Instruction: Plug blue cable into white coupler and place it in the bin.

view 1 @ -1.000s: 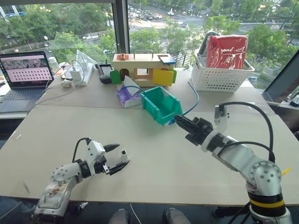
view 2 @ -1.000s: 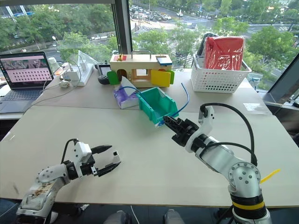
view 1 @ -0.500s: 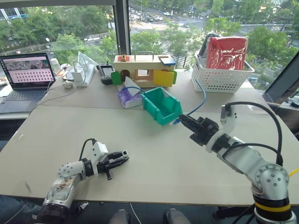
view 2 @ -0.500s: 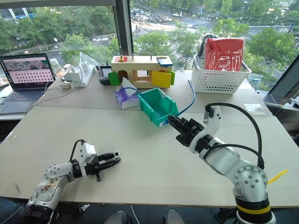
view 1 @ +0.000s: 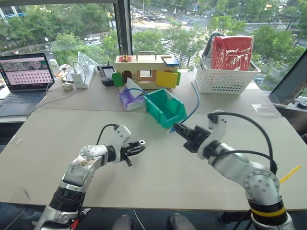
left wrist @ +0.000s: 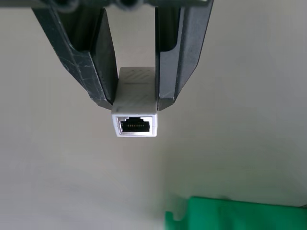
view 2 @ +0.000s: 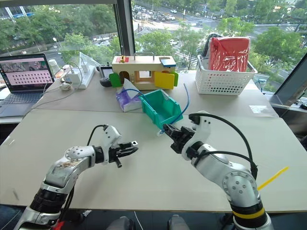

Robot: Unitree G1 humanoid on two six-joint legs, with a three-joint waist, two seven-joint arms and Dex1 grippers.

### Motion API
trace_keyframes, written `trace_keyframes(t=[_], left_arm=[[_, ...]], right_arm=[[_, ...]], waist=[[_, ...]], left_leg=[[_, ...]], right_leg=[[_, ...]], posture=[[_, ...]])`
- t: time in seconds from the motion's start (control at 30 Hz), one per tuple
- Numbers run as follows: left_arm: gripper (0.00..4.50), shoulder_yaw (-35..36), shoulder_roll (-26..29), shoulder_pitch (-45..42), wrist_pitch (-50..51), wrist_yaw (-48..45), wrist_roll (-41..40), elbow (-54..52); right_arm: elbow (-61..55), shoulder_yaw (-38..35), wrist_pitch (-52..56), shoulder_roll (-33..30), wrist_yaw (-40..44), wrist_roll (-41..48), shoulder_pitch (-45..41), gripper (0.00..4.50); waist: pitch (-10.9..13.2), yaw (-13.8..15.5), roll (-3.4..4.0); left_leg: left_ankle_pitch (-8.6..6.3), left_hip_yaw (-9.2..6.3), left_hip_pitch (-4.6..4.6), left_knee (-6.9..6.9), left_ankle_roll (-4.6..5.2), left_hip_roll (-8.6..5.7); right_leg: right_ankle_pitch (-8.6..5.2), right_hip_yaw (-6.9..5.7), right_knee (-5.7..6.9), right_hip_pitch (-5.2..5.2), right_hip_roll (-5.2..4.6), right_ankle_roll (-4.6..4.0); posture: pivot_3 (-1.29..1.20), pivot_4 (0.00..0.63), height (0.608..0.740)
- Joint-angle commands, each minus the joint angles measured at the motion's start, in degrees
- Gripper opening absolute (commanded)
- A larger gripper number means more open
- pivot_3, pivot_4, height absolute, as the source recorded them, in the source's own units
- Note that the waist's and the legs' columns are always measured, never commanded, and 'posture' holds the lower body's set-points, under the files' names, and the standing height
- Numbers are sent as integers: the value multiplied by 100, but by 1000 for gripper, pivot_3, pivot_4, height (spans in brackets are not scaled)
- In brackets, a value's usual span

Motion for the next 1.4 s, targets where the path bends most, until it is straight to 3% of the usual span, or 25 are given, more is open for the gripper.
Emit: trace_keyframes(t=[0.03, 0.4, 1.4], left_arm=[[619, -116, 14, -111, 937, 83, -313, -500], [619, -261, -693, -239, 2027, 743, -652, -805], [619, -466, -718, -298, 2376, 1036, -845, -1017]], right_arm=[[77, 63, 61, 172, 143, -513, -206, 0], [422, 274, 780, 543, 449, -938, 29, 0], [128, -20, 1935, 789, 309, -660, 348, 0]], waist=[[0, -24, 0], [1, -69, -2], [1, -92, -2]], left_leg=[[0, -1, 0, 0, 0, 0], [0, -6, -3, 0, 0, -2], [0, -9, -3, 0, 0, -4]], right_leg=[[0, 0, 0, 0, 2, 0], [0, -2, 2, -2, 1, 0], [-1, -2, 3, -2, 1, 0]], posture=[[0, 150, 740], [0, 150, 740], [0, 150, 740]])
